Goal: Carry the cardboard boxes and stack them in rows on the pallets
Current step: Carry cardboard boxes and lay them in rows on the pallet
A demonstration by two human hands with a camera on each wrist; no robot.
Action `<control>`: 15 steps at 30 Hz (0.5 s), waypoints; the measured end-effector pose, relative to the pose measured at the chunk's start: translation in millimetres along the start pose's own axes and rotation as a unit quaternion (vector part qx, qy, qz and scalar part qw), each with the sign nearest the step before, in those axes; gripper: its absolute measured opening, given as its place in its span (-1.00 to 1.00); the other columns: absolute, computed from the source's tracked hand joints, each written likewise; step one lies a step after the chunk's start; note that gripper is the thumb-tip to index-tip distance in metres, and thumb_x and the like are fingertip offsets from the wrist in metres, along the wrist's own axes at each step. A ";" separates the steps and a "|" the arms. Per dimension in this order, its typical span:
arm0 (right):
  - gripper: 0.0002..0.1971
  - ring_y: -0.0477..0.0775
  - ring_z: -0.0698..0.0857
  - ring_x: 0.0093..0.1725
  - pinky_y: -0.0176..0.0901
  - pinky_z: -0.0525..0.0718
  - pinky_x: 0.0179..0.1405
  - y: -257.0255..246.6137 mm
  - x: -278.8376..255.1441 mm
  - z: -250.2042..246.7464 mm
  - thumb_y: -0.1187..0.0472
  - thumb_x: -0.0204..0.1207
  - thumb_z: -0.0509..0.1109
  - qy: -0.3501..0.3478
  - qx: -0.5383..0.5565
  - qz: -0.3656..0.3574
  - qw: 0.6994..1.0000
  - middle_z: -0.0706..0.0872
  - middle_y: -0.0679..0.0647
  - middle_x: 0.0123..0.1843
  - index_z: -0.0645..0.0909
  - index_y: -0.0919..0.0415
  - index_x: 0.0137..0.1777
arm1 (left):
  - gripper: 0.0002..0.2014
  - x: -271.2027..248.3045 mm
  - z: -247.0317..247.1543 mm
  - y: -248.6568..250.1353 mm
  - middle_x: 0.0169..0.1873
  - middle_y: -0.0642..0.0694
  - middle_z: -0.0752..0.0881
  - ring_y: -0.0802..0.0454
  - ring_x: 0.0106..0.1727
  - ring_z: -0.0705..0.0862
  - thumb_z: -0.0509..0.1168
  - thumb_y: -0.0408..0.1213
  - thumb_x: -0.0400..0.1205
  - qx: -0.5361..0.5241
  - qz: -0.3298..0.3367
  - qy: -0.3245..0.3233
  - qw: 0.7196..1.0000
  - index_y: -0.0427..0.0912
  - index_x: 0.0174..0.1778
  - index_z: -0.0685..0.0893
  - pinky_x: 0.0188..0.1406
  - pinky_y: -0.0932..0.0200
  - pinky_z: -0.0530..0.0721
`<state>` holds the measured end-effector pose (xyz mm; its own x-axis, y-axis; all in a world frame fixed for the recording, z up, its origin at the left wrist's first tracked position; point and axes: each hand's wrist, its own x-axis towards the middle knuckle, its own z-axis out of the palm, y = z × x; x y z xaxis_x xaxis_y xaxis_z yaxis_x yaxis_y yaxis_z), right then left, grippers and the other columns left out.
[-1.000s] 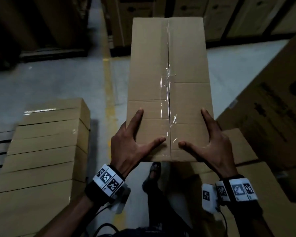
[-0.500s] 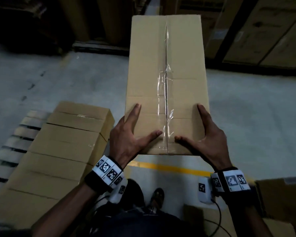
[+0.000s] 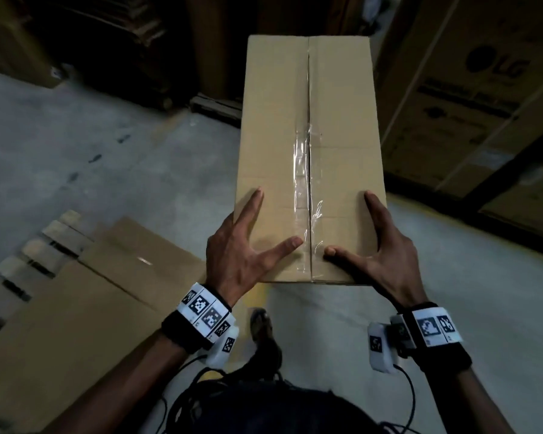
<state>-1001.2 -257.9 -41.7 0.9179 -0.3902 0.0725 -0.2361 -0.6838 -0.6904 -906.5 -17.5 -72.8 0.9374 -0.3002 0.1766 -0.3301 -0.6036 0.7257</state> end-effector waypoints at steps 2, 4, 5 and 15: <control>0.21 0.20 0.62 0.50 0.21 0.65 0.45 -6.0 70.2 -1.1 -0.65 0.05 0.54 -0.009 0.003 -0.010 1.000 0.55 -0.02 0.64 0.07 -0.47 0.71 | 0.11 60.7 3.2 0.3 0.66 0.12 0.45 0.04 0.57 0.53 0.24 0.69 0.32 0.003 -0.012 0.016 1.000 0.35 0.78 0.08 0.55 -0.04 0.53; 0.21 0.21 0.61 0.51 0.22 0.64 0.46 -13.3 132.5 -2.4 -0.65 0.04 0.53 -0.018 0.011 -0.024 0.999 0.52 -0.03 0.66 0.06 -0.47 0.71 | 0.12 114.8 2.7 2.1 0.64 0.08 0.49 0.02 0.54 0.56 0.25 0.69 0.31 0.004 -0.024 0.032 0.999 0.39 0.77 0.02 0.54 -0.02 0.54; 0.21 0.21 0.59 0.53 0.23 0.63 0.47 -16.6 155.6 -2.3 -0.65 0.04 0.53 -0.024 0.011 -0.031 0.999 0.49 -0.04 0.68 0.05 -0.47 0.71 | 0.12 134.5 1.5 2.8 0.63 0.05 0.50 0.00 0.53 0.57 0.28 0.68 0.31 0.005 -0.026 0.036 0.999 0.40 0.77 0.01 0.54 -0.02 0.54; 0.16 0.24 0.47 0.63 0.29 0.48 0.59 -38.5 400.2 46.4 -0.48 0.18 0.67 -0.097 0.051 -0.087 0.990 0.38 -0.04 0.74 0.04 -0.52 0.71 | 0.11 333.9 10.8 -34.8 0.63 0.07 0.50 0.03 0.54 0.56 0.29 0.69 0.30 0.037 -0.099 0.116 0.988 0.43 0.76 0.05 0.54 -0.03 0.55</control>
<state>-609.9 -359.1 -19.5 0.9880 -0.1405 0.0642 -0.0452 -0.6605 -0.7495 -583.2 -104.7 -46.2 0.9818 0.0017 0.1901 -0.1367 -0.6883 0.7124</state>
